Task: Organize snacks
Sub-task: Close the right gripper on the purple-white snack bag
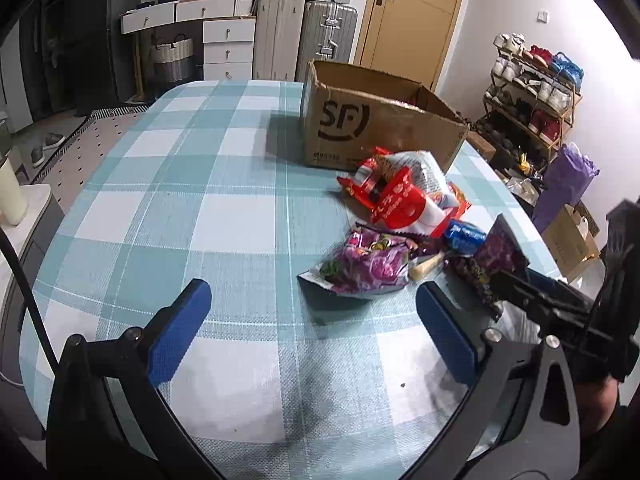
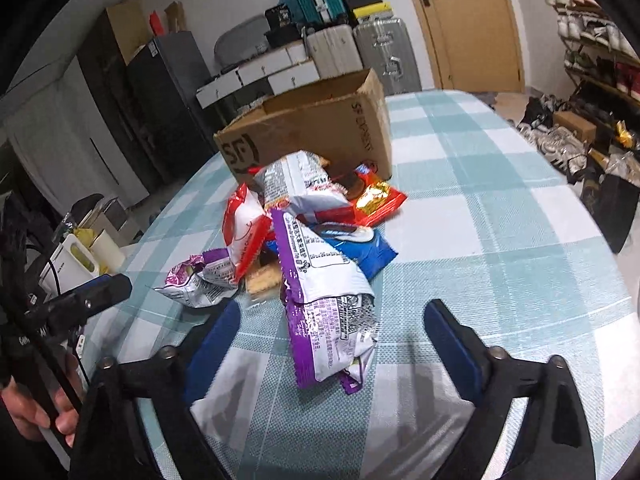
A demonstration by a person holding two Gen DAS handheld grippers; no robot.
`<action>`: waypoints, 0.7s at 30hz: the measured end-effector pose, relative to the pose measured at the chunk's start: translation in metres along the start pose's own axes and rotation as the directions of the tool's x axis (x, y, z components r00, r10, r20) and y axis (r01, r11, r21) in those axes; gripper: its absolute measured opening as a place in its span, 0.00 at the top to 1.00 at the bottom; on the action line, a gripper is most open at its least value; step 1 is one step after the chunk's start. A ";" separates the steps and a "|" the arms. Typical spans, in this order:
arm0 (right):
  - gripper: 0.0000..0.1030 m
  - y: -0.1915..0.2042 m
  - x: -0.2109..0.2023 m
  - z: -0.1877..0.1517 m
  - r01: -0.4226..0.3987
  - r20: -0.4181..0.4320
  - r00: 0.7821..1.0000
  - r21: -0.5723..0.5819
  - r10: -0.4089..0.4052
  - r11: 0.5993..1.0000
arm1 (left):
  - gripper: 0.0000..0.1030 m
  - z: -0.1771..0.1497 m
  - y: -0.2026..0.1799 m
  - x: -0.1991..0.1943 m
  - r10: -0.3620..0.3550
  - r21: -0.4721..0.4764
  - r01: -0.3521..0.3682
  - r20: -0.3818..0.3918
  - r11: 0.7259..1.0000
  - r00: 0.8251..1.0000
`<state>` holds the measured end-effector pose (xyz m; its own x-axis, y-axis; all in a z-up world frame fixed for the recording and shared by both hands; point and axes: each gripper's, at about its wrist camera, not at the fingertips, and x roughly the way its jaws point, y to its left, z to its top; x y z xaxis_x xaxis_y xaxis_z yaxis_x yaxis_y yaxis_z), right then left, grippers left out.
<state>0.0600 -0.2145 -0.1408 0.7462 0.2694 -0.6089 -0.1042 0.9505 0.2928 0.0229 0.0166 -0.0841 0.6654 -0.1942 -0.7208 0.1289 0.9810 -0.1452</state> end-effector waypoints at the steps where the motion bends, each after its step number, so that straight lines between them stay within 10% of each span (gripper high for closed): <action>1: 0.17 -0.001 0.002 0.000 0.000 -0.007 1.000 0.002 0.000 1.000 | 0.01 -0.001 0.001 0.001 0.000 0.000 0.000 -0.006 1.000 1.000; 21: 0.52 -0.004 0.028 0.007 -0.018 -0.069 0.997 0.012 0.018 1.000 | 0.01 -0.011 0.016 0.021 0.002 -0.027 -0.004 -0.069 1.000 0.998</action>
<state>0.0854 -0.2116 -0.1539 0.6966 0.2970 -0.6531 -0.1092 0.9436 0.3126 0.0309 0.0285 -0.1096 0.6135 -0.1917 -0.7661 0.1060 0.9813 -0.1606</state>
